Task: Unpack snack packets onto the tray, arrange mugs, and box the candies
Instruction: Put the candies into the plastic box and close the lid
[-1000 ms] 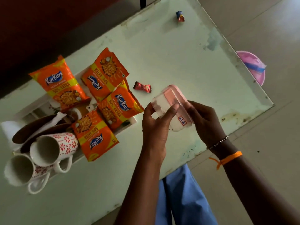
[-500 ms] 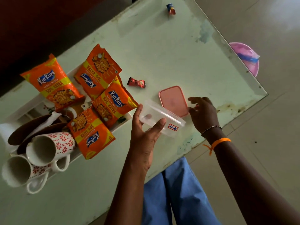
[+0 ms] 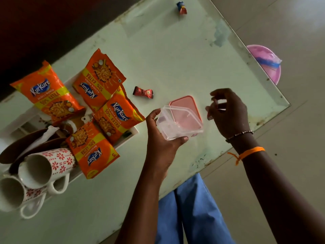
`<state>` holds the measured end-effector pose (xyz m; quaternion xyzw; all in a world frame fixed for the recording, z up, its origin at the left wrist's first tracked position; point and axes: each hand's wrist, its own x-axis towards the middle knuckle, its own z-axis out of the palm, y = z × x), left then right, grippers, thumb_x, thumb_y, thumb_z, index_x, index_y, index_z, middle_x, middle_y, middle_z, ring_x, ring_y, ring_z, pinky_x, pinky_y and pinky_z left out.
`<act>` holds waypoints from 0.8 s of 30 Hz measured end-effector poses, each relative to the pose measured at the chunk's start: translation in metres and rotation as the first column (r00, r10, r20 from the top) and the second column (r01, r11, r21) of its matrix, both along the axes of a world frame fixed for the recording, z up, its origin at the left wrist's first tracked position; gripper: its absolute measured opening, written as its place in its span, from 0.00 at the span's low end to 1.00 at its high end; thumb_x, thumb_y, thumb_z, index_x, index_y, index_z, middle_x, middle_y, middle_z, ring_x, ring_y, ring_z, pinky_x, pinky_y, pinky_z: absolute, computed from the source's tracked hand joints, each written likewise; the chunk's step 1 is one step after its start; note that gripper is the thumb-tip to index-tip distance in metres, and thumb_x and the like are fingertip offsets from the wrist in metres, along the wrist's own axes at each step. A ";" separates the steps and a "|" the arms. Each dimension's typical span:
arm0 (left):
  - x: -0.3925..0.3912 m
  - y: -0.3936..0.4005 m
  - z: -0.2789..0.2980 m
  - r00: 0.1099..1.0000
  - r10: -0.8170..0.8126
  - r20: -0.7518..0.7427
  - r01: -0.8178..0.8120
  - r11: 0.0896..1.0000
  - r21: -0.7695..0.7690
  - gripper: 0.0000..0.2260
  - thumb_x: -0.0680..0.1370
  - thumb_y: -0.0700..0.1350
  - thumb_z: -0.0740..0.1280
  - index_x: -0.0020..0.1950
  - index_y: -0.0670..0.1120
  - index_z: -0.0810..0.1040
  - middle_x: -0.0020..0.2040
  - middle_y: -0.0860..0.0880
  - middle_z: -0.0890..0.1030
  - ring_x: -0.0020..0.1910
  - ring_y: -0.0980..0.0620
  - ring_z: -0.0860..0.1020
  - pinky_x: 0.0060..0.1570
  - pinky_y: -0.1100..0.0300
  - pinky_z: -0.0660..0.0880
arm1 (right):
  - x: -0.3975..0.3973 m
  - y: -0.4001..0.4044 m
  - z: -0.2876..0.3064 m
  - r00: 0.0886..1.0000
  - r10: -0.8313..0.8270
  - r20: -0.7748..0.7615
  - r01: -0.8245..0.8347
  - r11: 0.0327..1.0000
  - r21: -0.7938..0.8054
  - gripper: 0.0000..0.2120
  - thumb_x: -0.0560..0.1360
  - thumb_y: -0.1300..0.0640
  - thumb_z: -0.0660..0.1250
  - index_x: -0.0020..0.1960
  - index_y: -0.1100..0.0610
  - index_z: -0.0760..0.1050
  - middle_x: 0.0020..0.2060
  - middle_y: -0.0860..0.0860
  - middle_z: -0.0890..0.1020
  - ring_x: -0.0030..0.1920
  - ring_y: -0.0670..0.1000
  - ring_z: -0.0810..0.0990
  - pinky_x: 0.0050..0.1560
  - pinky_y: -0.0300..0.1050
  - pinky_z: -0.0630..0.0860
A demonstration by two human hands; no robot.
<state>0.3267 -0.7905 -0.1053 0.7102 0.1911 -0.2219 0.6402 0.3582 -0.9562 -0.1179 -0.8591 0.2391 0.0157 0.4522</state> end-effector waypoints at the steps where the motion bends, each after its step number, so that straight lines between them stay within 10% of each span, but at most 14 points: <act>1: 0.003 -0.001 0.002 1.000 -0.001 0.006 0.001 1.000 0.017 0.39 0.61 0.37 0.78 0.62 0.60 0.62 0.64 0.55 0.69 0.63 0.52 0.73 0.56 0.54 0.78 | 0.004 0.006 0.010 0.999 0.039 0.025 -0.040 0.998 0.054 0.12 0.70 0.71 0.64 0.52 0.62 0.75 0.45 0.57 0.79 0.32 0.52 0.79 0.31 0.28 0.75; 6: 0.013 -0.001 0.009 0.997 0.043 0.059 -0.046 0.998 0.047 0.38 0.61 0.37 0.78 0.62 0.59 0.62 0.61 0.55 0.70 0.60 0.54 0.73 0.48 0.62 0.80 | 0.025 0.034 0.039 0.919 0.389 -0.061 -0.381 0.917 0.121 0.06 0.72 0.61 0.68 0.48 0.60 0.77 0.41 0.50 0.80 0.38 0.50 0.80 0.39 0.33 0.74; 11: 0.011 0.014 0.015 0.991 0.105 0.081 -0.112 0.990 0.085 0.39 0.62 0.37 0.77 0.67 0.52 0.63 0.63 0.53 0.72 0.57 0.57 0.76 0.46 0.64 0.80 | 0.075 0.052 0.024 0.934 0.356 -0.002 -0.355 0.933 0.050 0.05 0.72 0.64 0.66 0.45 0.59 0.79 0.39 0.49 0.80 0.36 0.50 0.78 0.38 0.33 0.71; 15: 0.010 0.031 0.021 0.975 0.132 0.179 -0.163 0.972 0.167 0.38 0.61 0.33 0.76 0.65 0.53 0.63 0.54 0.67 0.69 0.52 0.78 0.71 0.39 0.78 0.73 | 0.111 0.068 -0.014 0.832 0.540 -0.123 -0.538 0.841 0.057 0.07 0.71 0.62 0.68 0.48 0.59 0.80 0.45 0.56 0.84 0.43 0.53 0.80 0.44 0.37 0.70; 21: 0.018 0.045 0.021 0.957 0.194 0.213 -0.252 0.924 0.288 0.41 0.60 0.35 0.77 0.66 0.53 0.62 0.62 0.53 0.71 0.60 0.56 0.73 0.48 0.71 0.76 | 0.129 0.098 -0.049 0.646 0.714 -0.270 -0.761 0.629 -0.159 0.07 0.71 0.56 0.65 0.49 0.53 0.76 0.51 0.54 0.78 0.51 0.58 0.78 0.42 0.46 0.70; 24: 0.032 0.039 0.018 0.948 0.195 0.253 -0.268 0.916 0.299 0.40 0.60 0.35 0.78 0.66 0.51 0.63 0.58 0.60 0.71 0.56 0.68 0.73 0.43 0.80 0.72 | 0.133 0.094 -0.050 0.694 0.674 -0.251 -0.720 0.658 -0.222 0.08 0.72 0.52 0.62 0.45 0.55 0.77 0.50 0.56 0.79 0.51 0.60 0.78 0.42 0.49 0.72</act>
